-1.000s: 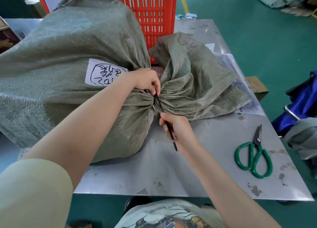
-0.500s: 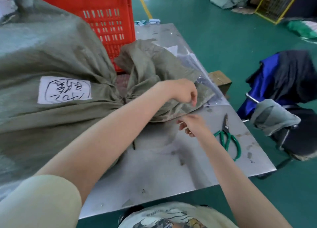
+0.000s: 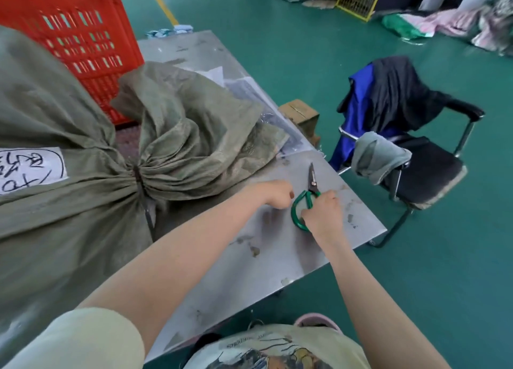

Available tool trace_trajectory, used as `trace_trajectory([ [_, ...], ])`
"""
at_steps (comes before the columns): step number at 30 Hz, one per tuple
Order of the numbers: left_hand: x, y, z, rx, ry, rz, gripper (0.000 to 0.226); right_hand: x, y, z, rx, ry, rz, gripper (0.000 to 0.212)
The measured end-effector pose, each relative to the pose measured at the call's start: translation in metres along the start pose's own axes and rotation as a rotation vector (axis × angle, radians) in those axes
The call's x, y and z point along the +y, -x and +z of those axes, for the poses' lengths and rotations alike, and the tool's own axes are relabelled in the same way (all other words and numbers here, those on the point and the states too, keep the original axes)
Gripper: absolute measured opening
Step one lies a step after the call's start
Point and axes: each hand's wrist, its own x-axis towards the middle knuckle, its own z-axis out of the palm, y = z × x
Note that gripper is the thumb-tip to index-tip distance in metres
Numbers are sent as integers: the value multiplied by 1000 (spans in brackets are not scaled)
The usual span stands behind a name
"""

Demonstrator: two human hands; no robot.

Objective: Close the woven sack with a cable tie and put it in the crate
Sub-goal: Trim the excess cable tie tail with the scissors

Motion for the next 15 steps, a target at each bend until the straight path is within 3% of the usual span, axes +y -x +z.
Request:
trace_trajectory([
  [2, -2, 0, 1, -7, -25, 1, 24, 3, -2, -3, -32, -68, 47, 55],
  [4, -3, 5, 0, 2, -6, -7, 19, 9, -4, -6, -35, -191, 97, 26],
  [6, -7, 12, -5, 9, 16, -1, 25, 12, -6, -7, -16, -333, 134, 28],
  [9, -20, 31, -18, 65, 59, -18, 43, 7, -3, -9, 42, -523, 135, 11],
  [11, -30, 45, -28, 84, 84, -30, 42, -3, 1, -11, 54, -618, 87, 22],
  [15, -53, 76, -50, 211, 86, -69, 37, -37, 3, -12, 29, -691, -33, 16],
])
